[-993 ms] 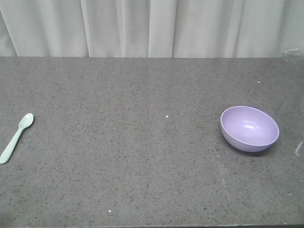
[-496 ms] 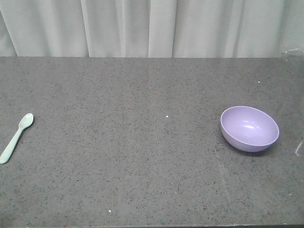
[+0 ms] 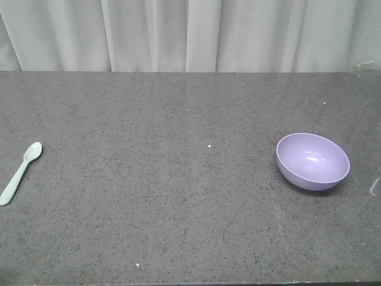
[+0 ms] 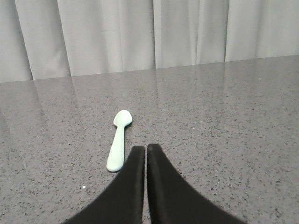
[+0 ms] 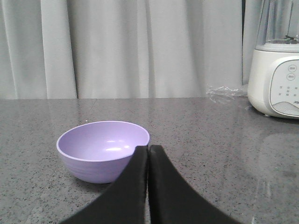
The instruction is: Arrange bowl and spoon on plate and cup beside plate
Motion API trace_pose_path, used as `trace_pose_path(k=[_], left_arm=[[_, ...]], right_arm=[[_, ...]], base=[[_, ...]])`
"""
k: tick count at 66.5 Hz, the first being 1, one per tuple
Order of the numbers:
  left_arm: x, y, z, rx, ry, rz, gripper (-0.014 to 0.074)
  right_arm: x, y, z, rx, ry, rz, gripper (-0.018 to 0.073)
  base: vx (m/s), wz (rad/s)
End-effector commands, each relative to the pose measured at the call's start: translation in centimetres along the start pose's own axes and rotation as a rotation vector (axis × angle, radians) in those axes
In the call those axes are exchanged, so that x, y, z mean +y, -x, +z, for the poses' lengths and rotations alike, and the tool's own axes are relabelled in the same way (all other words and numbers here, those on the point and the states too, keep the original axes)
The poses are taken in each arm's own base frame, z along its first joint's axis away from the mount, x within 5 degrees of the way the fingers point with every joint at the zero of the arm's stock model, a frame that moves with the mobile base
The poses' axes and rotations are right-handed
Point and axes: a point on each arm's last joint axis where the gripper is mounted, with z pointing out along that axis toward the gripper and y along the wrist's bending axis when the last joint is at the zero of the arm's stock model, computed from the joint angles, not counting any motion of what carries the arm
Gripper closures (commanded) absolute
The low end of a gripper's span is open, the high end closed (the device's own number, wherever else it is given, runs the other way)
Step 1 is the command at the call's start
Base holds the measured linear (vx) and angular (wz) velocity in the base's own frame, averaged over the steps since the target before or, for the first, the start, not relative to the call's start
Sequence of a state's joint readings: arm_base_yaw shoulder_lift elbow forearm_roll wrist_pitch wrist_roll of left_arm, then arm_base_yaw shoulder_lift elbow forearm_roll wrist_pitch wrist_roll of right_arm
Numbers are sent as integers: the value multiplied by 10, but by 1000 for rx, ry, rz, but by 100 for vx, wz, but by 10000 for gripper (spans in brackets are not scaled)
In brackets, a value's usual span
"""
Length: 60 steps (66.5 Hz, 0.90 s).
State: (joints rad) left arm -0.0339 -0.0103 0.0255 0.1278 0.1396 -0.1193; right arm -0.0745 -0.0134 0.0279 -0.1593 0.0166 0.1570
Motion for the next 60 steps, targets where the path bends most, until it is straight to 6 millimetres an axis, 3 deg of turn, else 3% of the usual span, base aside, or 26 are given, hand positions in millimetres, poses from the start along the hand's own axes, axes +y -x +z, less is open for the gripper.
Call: trace_pose_path(k=[1,12,23,39,48,56,60], left_arm=[[-1,9,0,-74,-11,-9,603],[-1,9,0,-75,-10,-3,603],[-1,12,0,-108,-14,-10,603],[-4,35,-6,-350,-45,-19,603],[-4,50,-13,-520,-80,-116,603],[-2,64,-17,-553,-140,-387,603],[-3,76,-20,-532,-149,-407,602]], right_arm=[[1,6,-1,-81,10,-13,566],[1,8,-1,-95,13,48,566],[0,10,-1,-118,18,293,566],[-1,16,-2,-135,20,387,566],[-1,45,-3,-185,30,387,566],[0,93,3,-185,30,328,564],[0,117,10,-181,25,270,557]], base=[[0,0],[0,0],[0,0],[0,0],[0,0],[0,0],[0,0]])
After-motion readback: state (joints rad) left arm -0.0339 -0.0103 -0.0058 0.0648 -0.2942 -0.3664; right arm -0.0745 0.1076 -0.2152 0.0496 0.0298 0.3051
